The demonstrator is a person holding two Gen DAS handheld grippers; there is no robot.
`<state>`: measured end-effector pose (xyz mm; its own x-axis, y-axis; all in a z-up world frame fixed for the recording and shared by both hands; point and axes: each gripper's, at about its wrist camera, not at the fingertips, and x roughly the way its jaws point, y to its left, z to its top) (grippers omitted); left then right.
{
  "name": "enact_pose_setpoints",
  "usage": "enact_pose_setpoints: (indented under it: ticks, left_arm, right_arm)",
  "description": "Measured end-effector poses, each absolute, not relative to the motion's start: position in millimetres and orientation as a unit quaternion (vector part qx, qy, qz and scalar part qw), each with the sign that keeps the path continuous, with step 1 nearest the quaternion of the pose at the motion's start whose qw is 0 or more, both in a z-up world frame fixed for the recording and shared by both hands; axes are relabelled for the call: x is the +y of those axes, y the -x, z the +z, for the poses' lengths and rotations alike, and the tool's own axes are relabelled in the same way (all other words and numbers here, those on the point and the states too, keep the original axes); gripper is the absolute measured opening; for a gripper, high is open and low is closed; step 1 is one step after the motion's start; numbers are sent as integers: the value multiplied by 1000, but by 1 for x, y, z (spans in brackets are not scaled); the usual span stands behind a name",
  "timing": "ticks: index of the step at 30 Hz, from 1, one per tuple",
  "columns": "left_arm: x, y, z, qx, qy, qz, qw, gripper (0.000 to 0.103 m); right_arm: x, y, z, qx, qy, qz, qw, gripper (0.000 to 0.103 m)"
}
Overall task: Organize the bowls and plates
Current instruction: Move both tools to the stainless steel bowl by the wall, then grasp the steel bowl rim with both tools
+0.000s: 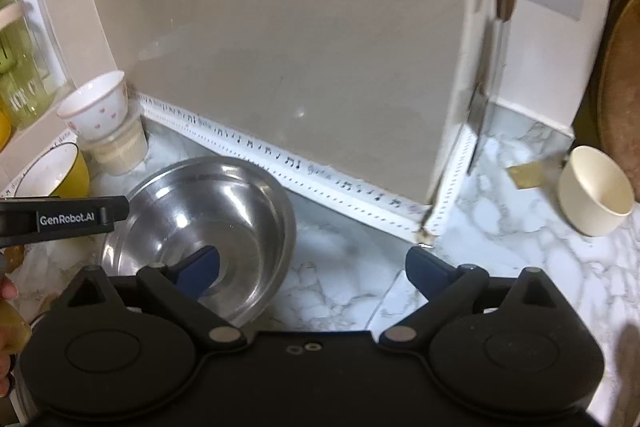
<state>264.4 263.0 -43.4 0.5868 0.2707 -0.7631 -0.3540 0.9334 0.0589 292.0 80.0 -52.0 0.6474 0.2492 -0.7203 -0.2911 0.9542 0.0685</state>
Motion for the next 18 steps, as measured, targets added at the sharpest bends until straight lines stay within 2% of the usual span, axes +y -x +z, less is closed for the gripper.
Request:
enact_pose_setpoints:
  ticks: [4,12,13,15,16,18]
  left_arm:
    - [272,-274,-56,433,64,179,881,78]
    - [286,-284,-70,446,84,185,872,76]
    - [287,-284,-71,447,85,182,872,68]
    - [287,-285,-74,451,86,178,870,62]
    - [287,-285,-75,452,88,178,870,58]
    - [286,-285,-78,454,89,175,869,46]
  right_arm:
    - [91,-302,-65,408,32,153,900,95]
    - [103,-315,-83,438,24,167,883,66]
    - [104,-315,-84,440,23,169,881,64]
    - [106,-317,-86,446,21,170,878,52]
    - [106,-318,-87,451,18,170,876,50]
    - [107,-319,-89,458,15,170,872,40]
